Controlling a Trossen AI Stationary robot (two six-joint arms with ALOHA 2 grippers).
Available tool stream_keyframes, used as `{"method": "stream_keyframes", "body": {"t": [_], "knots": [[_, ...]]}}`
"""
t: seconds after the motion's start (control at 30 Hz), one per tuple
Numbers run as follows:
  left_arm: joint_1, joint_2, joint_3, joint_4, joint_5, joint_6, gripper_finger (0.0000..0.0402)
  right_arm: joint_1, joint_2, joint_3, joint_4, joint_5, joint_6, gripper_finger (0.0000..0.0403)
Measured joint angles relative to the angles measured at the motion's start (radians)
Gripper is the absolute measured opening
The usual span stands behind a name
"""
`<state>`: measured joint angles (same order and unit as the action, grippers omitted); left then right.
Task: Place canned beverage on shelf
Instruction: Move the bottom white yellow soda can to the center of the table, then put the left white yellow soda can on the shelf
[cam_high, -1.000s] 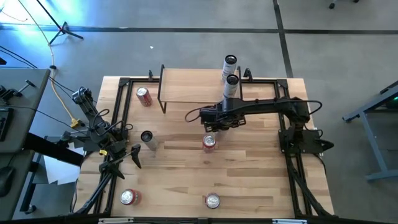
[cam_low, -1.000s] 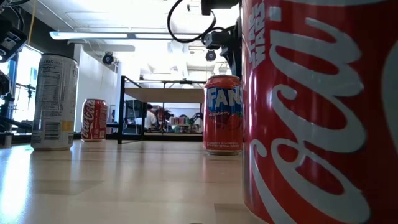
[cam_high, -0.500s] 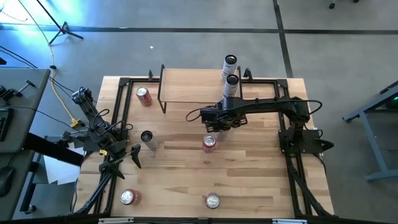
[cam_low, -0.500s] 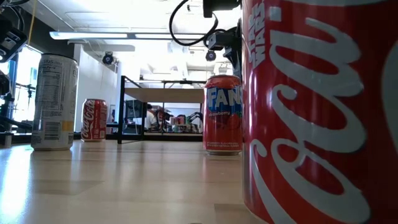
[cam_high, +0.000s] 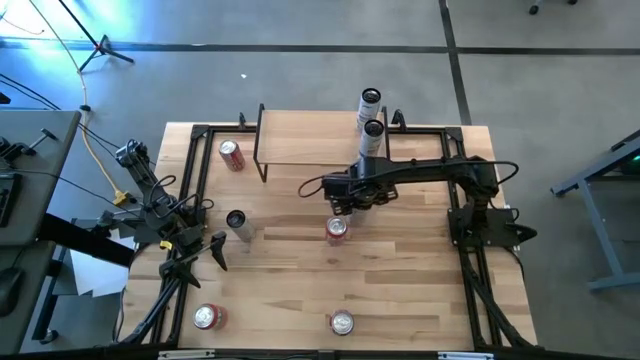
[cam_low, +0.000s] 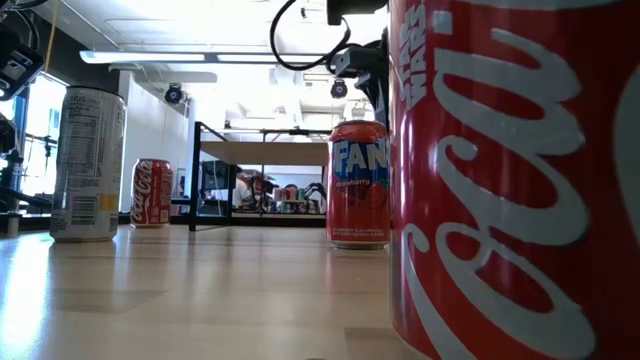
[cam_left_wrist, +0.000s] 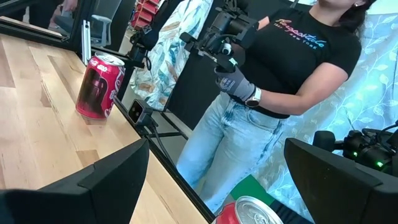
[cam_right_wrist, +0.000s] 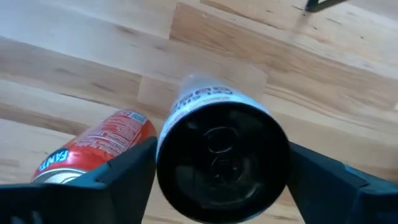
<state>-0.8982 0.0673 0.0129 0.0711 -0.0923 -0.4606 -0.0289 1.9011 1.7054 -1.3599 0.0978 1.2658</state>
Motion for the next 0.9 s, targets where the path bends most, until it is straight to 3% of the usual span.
{"method": "stream_keyframes", "body": {"t": [0.3,0.57,0.77,0.9], "knots": [[0.0,0.0,0.0,0.0,0.0,0.0,0.036,0.072,-0.006,0.0,-0.025,0.004,0.131,0.0339],[0.0,0.0,0.0,0.0,0.0,0.0,0.036,0.223,-0.01,0.055,-0.099,0.03,0.264,0.0339],[0.0,0.0,0.0,0.0,0.0,0.0,0.036,0.391,-0.015,0.181,-0.213,0.122,0.401,0.0339],[0.0,0.0,0.0,0.0,0.0,0.0,0.036,0.519,-0.074,0.166,-0.213,0.318,0.511,0.0339]]}}
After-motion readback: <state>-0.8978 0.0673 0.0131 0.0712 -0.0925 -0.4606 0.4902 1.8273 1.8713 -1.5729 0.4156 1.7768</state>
